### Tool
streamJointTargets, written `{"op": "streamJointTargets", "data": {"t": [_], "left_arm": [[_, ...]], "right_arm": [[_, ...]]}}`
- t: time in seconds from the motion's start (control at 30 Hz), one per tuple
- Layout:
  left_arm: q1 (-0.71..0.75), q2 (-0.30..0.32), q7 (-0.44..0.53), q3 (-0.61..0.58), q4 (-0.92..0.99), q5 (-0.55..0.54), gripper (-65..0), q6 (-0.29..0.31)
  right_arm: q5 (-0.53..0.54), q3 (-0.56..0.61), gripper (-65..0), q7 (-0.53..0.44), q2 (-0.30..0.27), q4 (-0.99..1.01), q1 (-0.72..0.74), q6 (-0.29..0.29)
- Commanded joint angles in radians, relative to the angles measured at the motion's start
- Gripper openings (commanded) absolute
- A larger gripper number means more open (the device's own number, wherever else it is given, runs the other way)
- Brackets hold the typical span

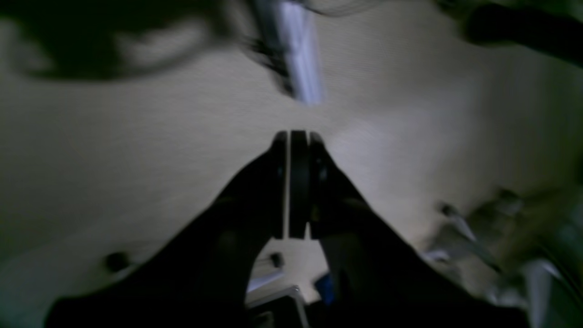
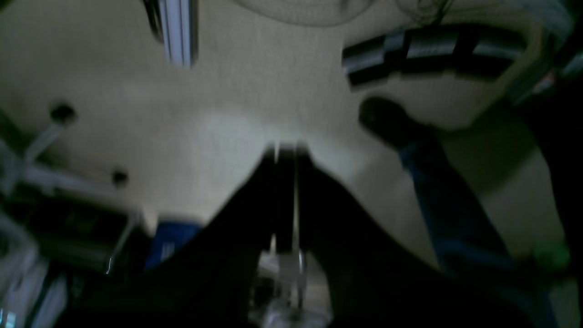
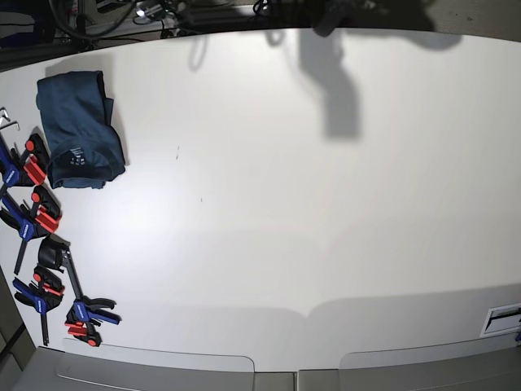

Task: Fold the T-shirt properly

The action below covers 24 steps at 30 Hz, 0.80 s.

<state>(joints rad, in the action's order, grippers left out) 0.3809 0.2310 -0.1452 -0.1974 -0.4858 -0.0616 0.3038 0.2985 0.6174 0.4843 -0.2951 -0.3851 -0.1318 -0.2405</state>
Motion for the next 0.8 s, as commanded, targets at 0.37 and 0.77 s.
{"op": "streamJointTargets", "data": {"t": [0.37, 0.77], "left_arm": [[-0.034, -0.011, 0.041, -0.001, 0.016, -0.067, -65.0, -0.099], [0.004, -0.079, 0.042, -0.001, 0.016, -0.097, -65.0, -0.098]], "right_arm": [[0.069, 0.011, -65.0, -0.084, 0.067, 0.002, 0.002, 0.155], [0.132, 0.011, -65.0, -0.082, 0.068, 0.001, -0.008, 0.155]]}}
